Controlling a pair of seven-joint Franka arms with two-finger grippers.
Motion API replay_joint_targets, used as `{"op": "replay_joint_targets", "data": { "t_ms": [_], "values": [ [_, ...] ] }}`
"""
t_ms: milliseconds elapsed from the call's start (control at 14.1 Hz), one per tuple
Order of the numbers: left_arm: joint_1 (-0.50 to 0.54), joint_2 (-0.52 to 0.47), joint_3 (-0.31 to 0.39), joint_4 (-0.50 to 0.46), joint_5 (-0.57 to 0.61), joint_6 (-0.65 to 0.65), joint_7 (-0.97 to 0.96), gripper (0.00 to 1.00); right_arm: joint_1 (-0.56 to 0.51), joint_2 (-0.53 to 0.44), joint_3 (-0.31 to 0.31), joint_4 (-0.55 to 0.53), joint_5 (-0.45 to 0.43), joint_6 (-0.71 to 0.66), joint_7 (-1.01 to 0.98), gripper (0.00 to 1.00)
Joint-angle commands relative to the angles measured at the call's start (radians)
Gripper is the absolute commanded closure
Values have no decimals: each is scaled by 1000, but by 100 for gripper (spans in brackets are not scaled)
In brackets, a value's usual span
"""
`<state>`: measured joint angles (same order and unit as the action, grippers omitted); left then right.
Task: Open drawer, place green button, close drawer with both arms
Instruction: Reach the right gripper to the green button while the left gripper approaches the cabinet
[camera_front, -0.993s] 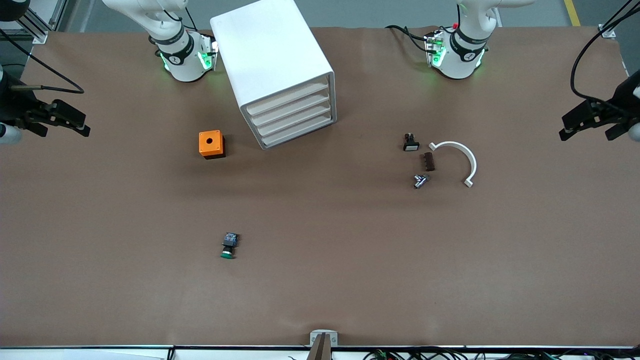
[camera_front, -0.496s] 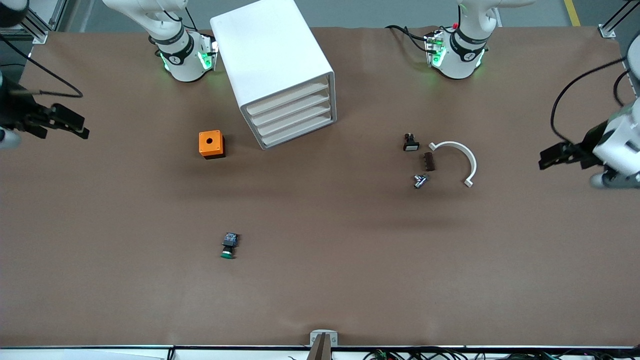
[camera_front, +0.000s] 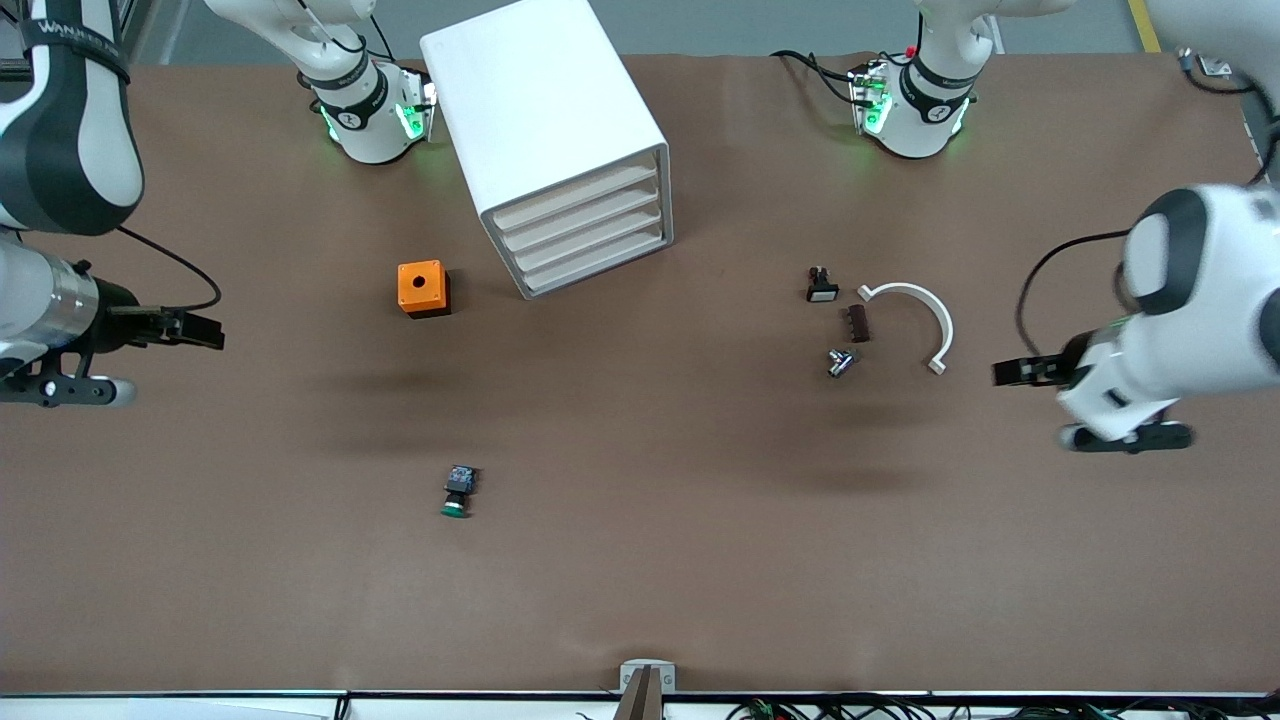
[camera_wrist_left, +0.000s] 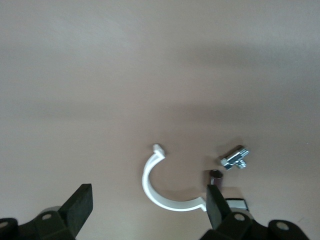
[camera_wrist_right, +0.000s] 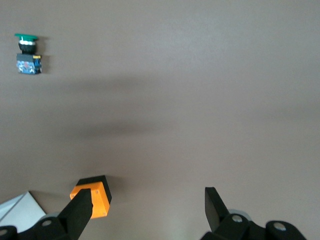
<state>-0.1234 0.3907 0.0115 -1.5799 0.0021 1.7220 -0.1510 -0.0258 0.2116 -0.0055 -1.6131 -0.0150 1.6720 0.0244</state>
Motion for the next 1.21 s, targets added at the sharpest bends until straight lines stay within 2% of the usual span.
{"op": "replay_joint_targets", "data": {
  "t_ms": [0, 213, 425, 780, 1134],
  "values": [
    [-96, 68, 1, 32, 22, -15, -161, 0, 16, 66, 7, -4, 96, 98, 70, 0],
    [-182, 106, -4, 55, -10, -28, -371, 1, 121, 181, 6, -2, 109, 294, 217, 0],
    [-266, 193, -5, 188, -146, -162, -529, 0, 208, 303, 6, 9, 95, 483, 276, 0],
    [-338, 269, -5, 248, -396, -171, -937, 0, 263, 431, 2, 104, 83, 511, 345, 0],
    [-354, 364, -7, 314, -595, -171, -1226, 1, 311, 537, 4, 186, -40, 512, 521, 0]
  ]
}}
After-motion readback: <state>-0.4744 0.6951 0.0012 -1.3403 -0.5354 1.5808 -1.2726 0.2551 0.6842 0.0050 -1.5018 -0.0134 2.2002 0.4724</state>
